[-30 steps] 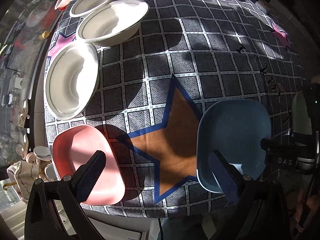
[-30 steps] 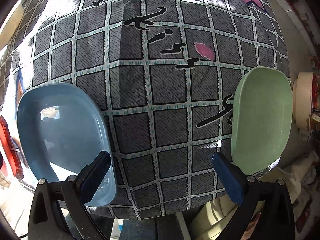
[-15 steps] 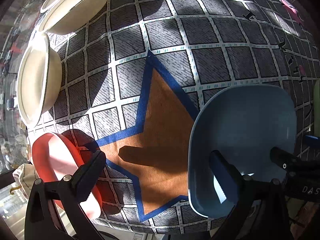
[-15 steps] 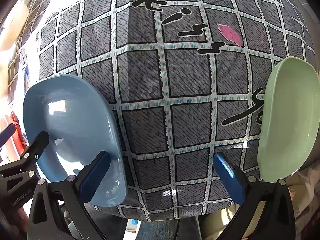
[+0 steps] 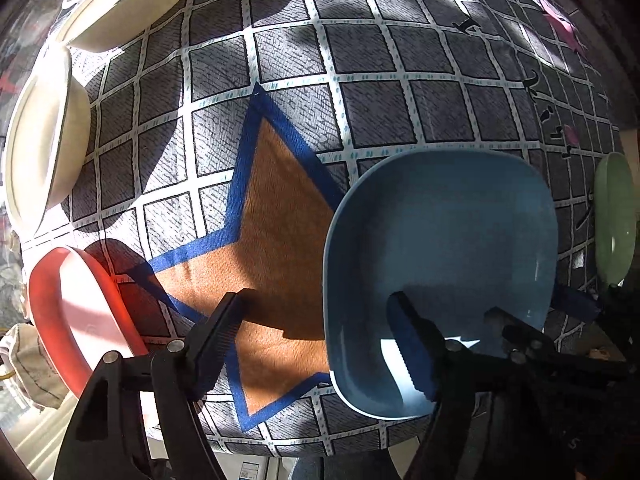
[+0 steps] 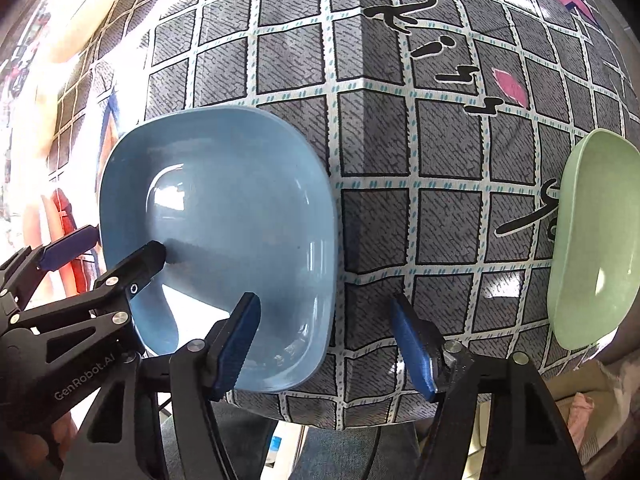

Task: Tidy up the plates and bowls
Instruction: 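Grasp the light-blue square plate rim with the right tool and lift, then carry the blue plate onto the pink plate and open the right tool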

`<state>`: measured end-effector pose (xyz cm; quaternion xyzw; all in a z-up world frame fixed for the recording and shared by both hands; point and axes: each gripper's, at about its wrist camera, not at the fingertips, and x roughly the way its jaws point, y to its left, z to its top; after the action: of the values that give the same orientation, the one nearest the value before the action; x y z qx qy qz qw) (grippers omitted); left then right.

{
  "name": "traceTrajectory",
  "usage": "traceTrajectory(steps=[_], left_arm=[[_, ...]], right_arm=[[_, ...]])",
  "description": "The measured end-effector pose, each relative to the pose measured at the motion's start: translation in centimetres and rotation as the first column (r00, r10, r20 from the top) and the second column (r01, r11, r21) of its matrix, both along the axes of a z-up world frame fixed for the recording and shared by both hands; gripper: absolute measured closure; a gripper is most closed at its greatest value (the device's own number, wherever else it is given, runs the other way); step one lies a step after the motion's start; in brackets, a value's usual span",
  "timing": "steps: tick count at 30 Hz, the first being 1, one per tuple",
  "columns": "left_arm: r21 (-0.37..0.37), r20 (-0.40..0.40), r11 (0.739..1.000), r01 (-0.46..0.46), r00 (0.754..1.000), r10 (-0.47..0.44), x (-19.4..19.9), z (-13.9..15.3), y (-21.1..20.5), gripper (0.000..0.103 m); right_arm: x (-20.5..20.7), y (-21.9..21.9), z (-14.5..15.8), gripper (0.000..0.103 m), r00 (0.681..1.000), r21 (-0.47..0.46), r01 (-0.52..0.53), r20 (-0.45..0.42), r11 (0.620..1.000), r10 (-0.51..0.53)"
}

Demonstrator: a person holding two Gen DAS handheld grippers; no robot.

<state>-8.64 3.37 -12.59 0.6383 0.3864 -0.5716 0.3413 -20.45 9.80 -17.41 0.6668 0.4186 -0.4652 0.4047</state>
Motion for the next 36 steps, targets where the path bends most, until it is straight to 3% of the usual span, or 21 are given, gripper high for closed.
traceTrajectory(steps=[3, 5, 6, 15, 22, 25, 31, 36], left_arm=[[-0.003, -0.013, 0.998, 0.058, 0.998, -0.058, -0.8, 0.7, 1.3, 0.046], [0.020, -0.054, 0.995, 0.100, 0.994, -0.099, -1.6, 1.0, 2.4, 0.067], [0.029, -0.062, 0.993, 0.111, 0.992, -0.109, -1.8, 1.0, 2.9, 0.068], [0.018, -0.068, 0.998, 0.063, 0.996, -0.061, 1.0, 1.6, 5.4, 0.069], [-0.014, -0.069, 0.999, 0.041, 0.997, -0.042, 3.1, 1.7, 5.5, 0.069], [-0.024, -0.058, 0.999, 0.038, 0.998, -0.040, 3.6, 2.2, 5.3, 0.069], [-0.076, -0.040, 0.996, 0.037, 0.998, -0.040, 5.5, 4.0, 5.6, 0.069], [-0.090, -0.008, 0.996, -0.014, 1.000, 0.013, 8.6, 5.4, 5.1, 0.068]], right_arm=[[1.4, 0.3, 0.2, 0.050, 1.000, 0.000, -0.017, -0.019, 1.000, 0.017], [1.9, 0.5, 0.1, 0.063, 0.999, 0.000, -0.024, -0.035, 1.000, 0.024], [1.7, 0.0, 0.2, 0.065, 0.999, 0.003, -0.029, -0.042, 1.000, 0.029], [5.1, -0.4, 3.0, 0.064, 0.992, 0.002, -0.079, -0.101, 0.997, 0.078], [6.7, -0.7, 0.8, 0.064, 0.993, 0.010, -0.104, -0.053, 0.995, 0.104], [7.3, -0.6, 1.2, 0.071, 0.992, 0.026, -0.117, -0.042, 0.993, 0.118], [10.2, 0.9, 2.4, 0.071, 0.995, 0.029, -0.094, 0.021, 0.995, 0.094], [14.8, 0.0, 3.9, 0.071, 0.989, 0.003, -0.142, 0.051, 0.990, 0.141]])
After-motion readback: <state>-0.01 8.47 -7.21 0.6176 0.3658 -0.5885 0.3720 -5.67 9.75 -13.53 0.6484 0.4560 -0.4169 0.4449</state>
